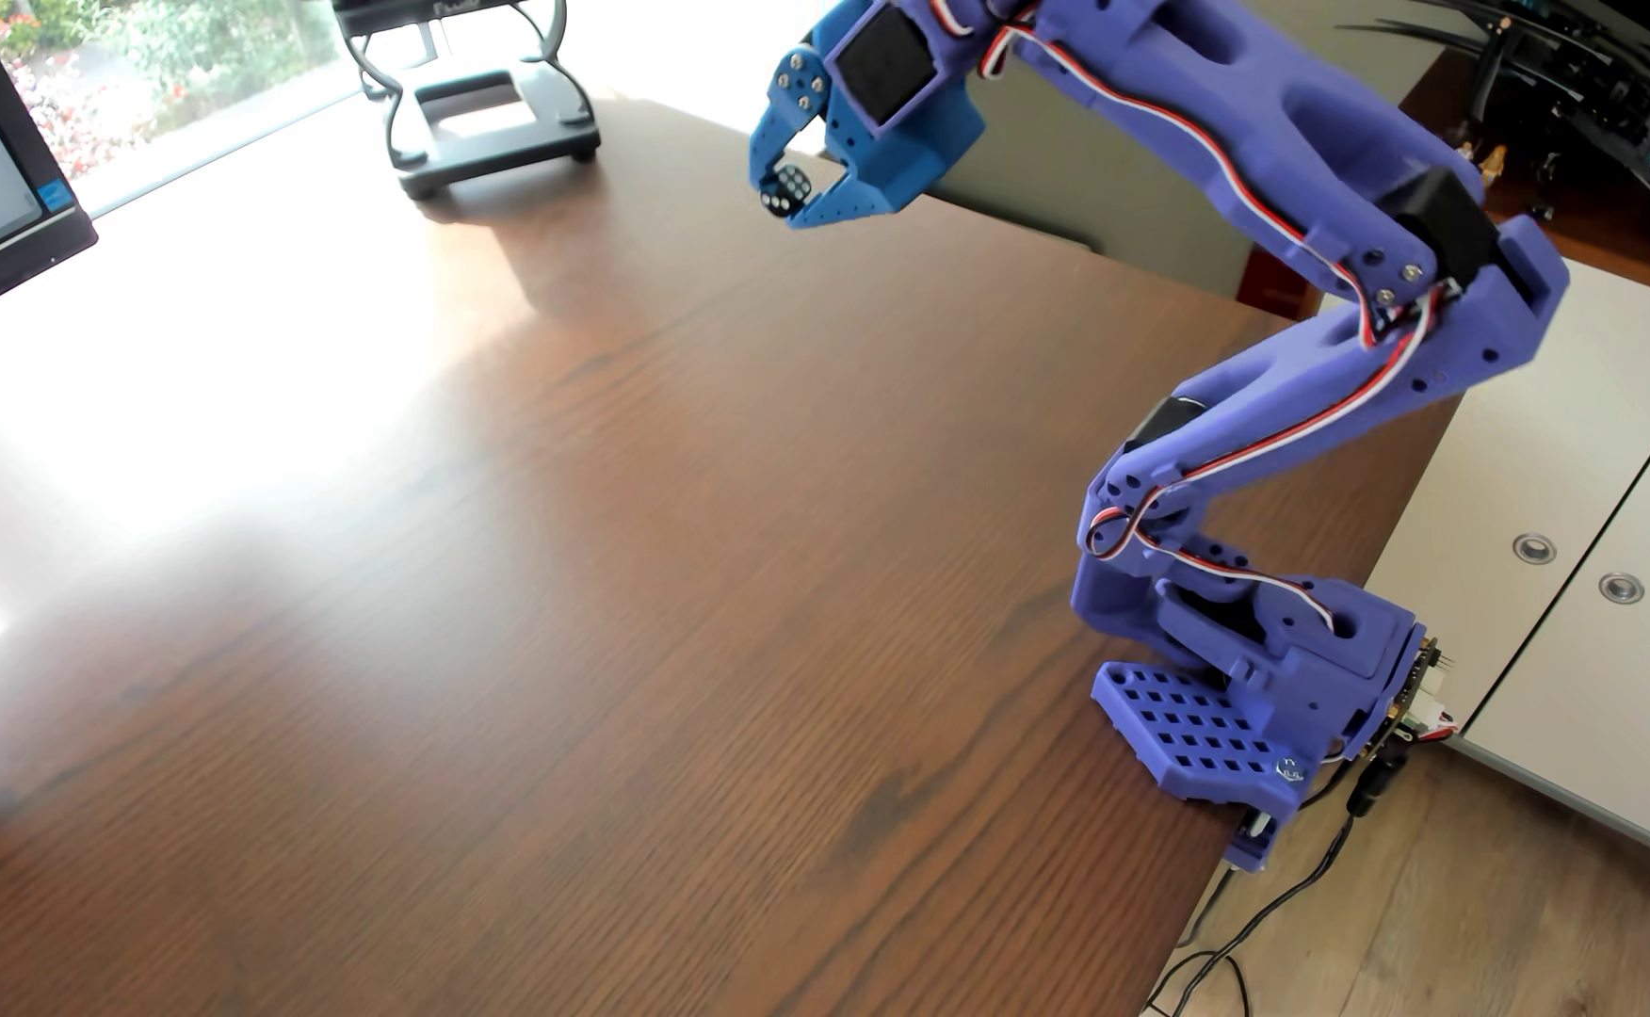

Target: Grab the blue dice

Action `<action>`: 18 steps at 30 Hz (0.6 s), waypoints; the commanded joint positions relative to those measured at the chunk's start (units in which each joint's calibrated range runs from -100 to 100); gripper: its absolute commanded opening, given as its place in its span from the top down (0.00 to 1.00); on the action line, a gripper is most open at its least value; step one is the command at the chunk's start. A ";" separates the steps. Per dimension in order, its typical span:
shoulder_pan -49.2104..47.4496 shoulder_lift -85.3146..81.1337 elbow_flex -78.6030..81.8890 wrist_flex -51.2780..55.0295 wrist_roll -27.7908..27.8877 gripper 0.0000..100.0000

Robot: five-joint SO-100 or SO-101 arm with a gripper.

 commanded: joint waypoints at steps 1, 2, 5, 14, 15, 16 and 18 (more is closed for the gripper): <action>-0.69 0.59 -6.75 1.63 -0.37 0.98; -0.69 0.00 -6.75 1.46 -0.37 0.98; -1.18 -1.75 -6.21 2.06 -0.32 0.98; -3.39 -6.11 -1.69 2.06 0.10 0.67; -3.47 -6.36 -1.24 2.06 0.10 0.65; -3.47 -6.44 -1.15 2.06 0.10 0.65; -3.31 -6.11 -1.15 1.80 0.10 0.65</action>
